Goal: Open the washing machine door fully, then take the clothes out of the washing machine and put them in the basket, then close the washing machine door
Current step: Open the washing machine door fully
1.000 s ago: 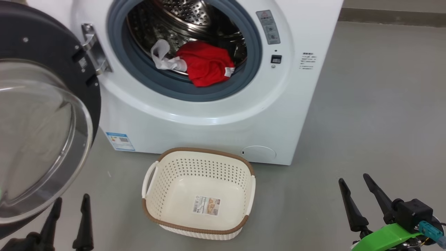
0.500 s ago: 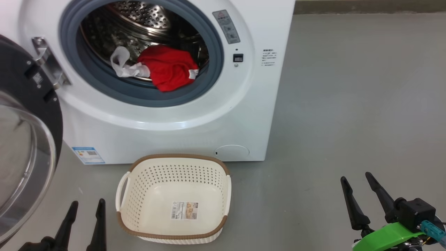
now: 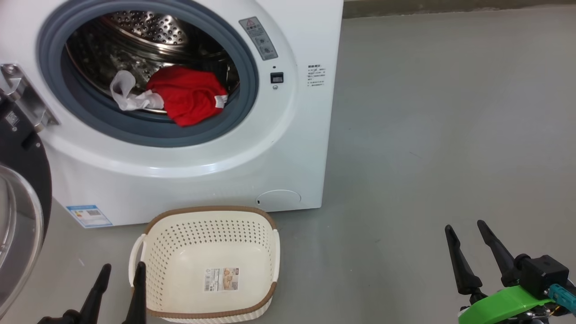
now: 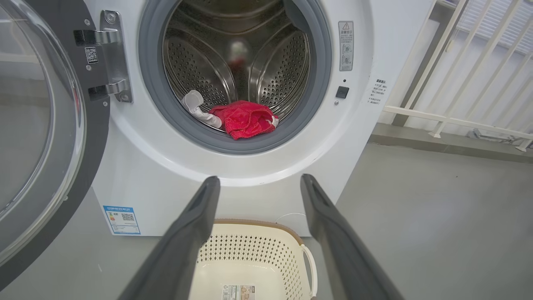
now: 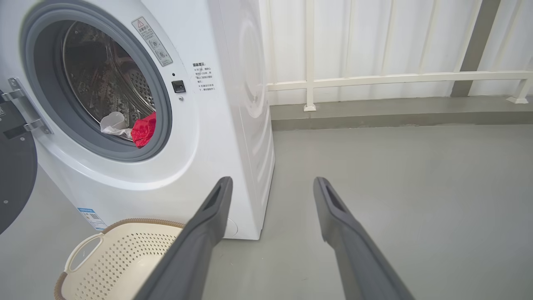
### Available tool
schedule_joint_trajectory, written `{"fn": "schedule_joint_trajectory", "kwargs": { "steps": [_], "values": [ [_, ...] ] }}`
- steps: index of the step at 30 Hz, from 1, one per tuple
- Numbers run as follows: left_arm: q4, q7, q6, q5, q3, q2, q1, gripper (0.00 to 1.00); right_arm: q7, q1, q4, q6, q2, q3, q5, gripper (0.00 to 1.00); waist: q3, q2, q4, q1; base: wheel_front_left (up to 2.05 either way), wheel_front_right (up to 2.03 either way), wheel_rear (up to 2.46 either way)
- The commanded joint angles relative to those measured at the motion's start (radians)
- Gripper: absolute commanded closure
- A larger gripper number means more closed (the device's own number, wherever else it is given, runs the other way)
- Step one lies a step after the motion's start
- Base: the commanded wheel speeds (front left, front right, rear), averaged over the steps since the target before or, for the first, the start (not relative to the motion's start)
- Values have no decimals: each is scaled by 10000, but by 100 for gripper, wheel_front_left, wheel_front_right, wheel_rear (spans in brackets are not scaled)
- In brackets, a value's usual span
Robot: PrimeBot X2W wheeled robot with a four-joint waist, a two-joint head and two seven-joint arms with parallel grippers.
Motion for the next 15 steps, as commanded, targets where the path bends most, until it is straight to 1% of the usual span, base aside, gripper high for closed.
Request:
{"fn": "schedule_joint_trajectory", "kwargs": {
  "steps": [1, 7, 15],
  "values": [
    [-263, -49, -55, -29, 306, 147, -116, 0, -94, 3, -276, 63, -93, 155, -36, 0, -30, 0, -121, 0, 0, 0, 0],
    [-320, -49, -55, -41, 229, 154, -101, 0, -94, 8, -315, 63, -57, 104, -42, 0, -25, 0, -296, 0, 0, 0, 0],
    [-372, -49, -55, -53, 122, 208, -163, 0, -94, -4, -328, 63, -41, 75, -47, 0, 9, 0, -346, 0, 0, 0, 0]
  ]
}}
